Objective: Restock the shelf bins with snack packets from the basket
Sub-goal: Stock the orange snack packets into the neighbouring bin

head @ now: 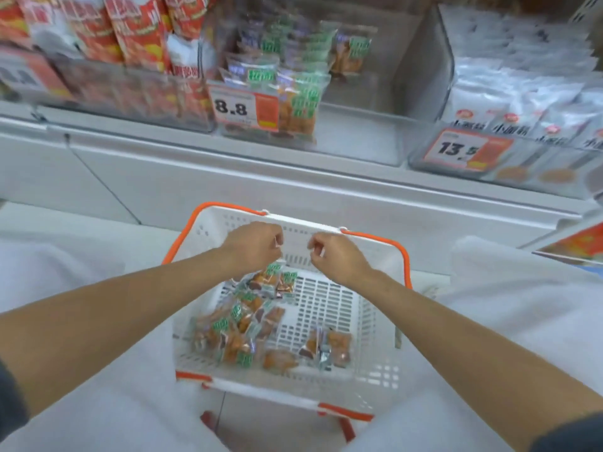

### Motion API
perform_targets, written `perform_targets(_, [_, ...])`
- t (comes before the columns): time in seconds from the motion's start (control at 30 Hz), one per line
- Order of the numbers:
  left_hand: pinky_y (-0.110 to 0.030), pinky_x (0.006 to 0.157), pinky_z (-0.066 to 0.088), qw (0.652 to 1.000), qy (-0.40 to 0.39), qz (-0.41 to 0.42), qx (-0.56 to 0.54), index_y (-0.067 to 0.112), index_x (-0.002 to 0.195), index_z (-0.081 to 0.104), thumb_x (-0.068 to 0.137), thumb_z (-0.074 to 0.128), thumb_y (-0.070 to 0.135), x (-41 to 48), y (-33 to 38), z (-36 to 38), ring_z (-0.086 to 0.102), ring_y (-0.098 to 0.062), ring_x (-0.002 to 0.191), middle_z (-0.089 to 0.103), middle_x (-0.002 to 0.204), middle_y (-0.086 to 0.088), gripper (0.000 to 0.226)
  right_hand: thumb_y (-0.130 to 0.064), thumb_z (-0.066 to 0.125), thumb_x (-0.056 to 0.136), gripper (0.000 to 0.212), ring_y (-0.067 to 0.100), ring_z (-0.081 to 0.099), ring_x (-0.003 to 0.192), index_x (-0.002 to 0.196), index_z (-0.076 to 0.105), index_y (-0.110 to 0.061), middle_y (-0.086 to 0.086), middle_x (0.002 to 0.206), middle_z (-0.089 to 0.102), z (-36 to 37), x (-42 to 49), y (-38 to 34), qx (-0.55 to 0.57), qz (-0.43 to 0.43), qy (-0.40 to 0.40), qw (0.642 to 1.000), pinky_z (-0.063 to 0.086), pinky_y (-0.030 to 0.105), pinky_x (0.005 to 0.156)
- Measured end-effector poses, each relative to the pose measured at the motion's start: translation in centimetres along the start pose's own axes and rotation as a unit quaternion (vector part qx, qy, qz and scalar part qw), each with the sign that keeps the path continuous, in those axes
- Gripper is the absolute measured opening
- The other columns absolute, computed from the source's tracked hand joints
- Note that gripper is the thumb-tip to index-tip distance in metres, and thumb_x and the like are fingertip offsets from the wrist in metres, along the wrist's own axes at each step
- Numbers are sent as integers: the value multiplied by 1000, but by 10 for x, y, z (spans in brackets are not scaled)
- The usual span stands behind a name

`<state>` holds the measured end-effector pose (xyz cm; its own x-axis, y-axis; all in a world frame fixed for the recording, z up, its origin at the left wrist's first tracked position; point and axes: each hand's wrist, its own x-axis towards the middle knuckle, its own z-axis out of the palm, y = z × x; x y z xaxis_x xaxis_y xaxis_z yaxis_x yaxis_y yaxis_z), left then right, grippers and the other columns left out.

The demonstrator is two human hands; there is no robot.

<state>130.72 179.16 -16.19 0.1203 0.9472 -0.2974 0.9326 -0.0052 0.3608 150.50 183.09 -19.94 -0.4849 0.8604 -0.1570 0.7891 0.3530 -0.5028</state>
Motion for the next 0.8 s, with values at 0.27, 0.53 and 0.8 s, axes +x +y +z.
perform_targets(0.27, [-29, 78, 42, 971, -192, 28, 139, 24, 118, 55, 96, 52, 31, -2, -15, 51, 56, -19, 109, 59, 120, 3, 24, -12, 57, 91, 49, 24, 49, 127, 138, 46, -11, 8, 142, 47, 115, -53, 100, -119, 185, -338, 915, 45, 35, 102])
perform_targets(0.53, [-30, 82, 45, 970, -197, 22, 140, 24, 124, 55, 94, 58, 36, -12, -19, 53, 58, -18, 110, 62, 120, 3, 33, -21, 71, 77, 67, 28, 56, 112, 134, 36, -22, 6, 121, 52, 203, -87, 112, -251, 133, -299, 911, 50, 39, 85])
perform_targets(0.8, [-34, 79, 52, 975, -205, -13, 82, 24, 111, 60, 95, 50, 27, 2, -7, 50, 64, -22, 97, 66, 112, -3, 18, -55, 67, 83, 96, 19, 67, 83, 149, 16, -7, 5, 101, 68, 111, -39, 59, 30, 278, -250, 927, 54, 35, 80])
